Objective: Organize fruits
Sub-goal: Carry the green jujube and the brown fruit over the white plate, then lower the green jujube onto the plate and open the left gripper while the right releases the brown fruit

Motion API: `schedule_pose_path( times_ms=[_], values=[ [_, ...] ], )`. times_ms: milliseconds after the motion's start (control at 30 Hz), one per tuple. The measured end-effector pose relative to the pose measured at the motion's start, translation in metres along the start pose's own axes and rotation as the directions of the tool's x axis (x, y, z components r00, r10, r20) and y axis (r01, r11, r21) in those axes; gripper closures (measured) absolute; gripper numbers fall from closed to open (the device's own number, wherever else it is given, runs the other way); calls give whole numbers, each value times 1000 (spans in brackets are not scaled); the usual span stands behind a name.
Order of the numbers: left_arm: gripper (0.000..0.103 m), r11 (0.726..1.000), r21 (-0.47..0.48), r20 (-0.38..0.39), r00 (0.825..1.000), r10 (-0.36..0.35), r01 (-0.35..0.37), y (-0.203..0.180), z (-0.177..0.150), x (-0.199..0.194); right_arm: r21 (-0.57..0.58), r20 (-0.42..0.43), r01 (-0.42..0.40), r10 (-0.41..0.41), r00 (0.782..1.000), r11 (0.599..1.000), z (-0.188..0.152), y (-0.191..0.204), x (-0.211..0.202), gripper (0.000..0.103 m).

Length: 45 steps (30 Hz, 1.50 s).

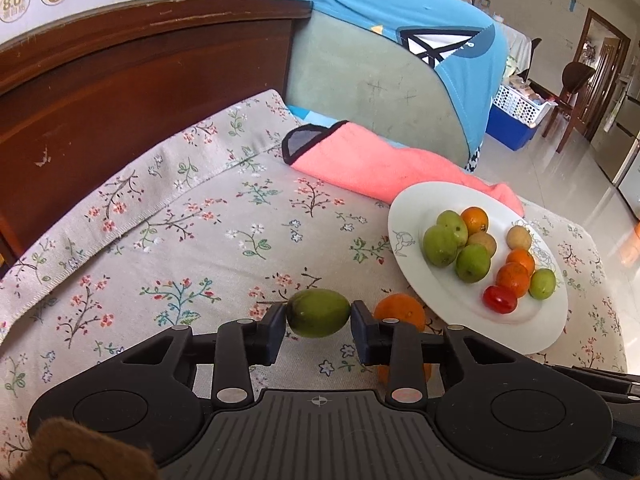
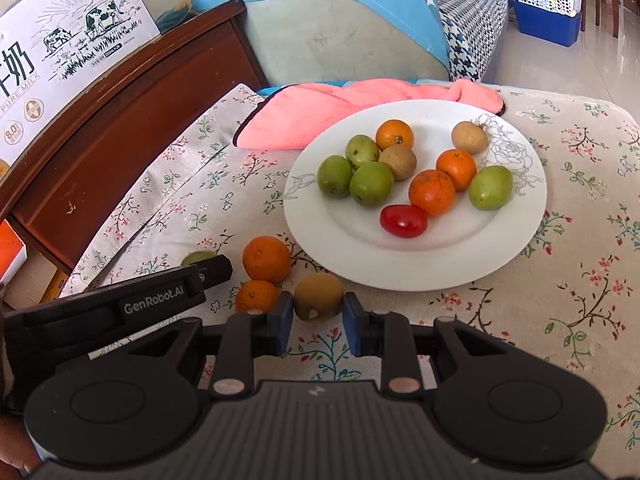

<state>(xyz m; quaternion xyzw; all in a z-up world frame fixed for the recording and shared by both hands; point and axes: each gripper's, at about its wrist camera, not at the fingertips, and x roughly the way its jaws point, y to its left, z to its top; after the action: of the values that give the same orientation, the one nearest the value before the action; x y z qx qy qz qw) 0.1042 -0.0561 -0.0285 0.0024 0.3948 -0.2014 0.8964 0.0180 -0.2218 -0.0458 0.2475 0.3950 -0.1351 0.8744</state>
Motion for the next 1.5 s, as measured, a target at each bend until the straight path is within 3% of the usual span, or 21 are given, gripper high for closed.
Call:
schedule_pose_path(
  times_ms=[133, 400, 500, 600, 1033, 1267, 1500],
  values=[
    [70, 999, 4, 24, 999, -38, 38, -7, 10, -18, 6, 42, -24, 23, 999, 1000, 12, -1, -17, 76],
    [70, 980, 174, 92, 989, -115, 98, -39, 34, -52, -44, 177, -56, 63, 982, 997, 59, -13, -66, 76],
    [70, 969, 214, 93, 986, -142, 119, -47, 42, -51, -26, 207, -51, 55, 977, 998, 75, -25, -71, 76],
    [70, 969, 192, 64, 984, -168, 153, -49, 48, -40, 24, 219, -46, 40, 975, 999, 87, -39, -68, 76],
    [70, 962, 135, -99, 970, -224, 236, -65, 47, 14, 146, 130, -41, 22, 991, 988, 102, -71, -26, 76],
    [70, 959, 132, -133, 964, -232, 249, -77, 46, 32, 204, 79, -21, 4, 997, 979, 104, -82, -2, 76],
    [69, 960, 130, -124, 965, -232, 247, -83, 48, 37, 233, 83, -6, -14, 996, 972, 107, -87, 7, 73]
  ],
)
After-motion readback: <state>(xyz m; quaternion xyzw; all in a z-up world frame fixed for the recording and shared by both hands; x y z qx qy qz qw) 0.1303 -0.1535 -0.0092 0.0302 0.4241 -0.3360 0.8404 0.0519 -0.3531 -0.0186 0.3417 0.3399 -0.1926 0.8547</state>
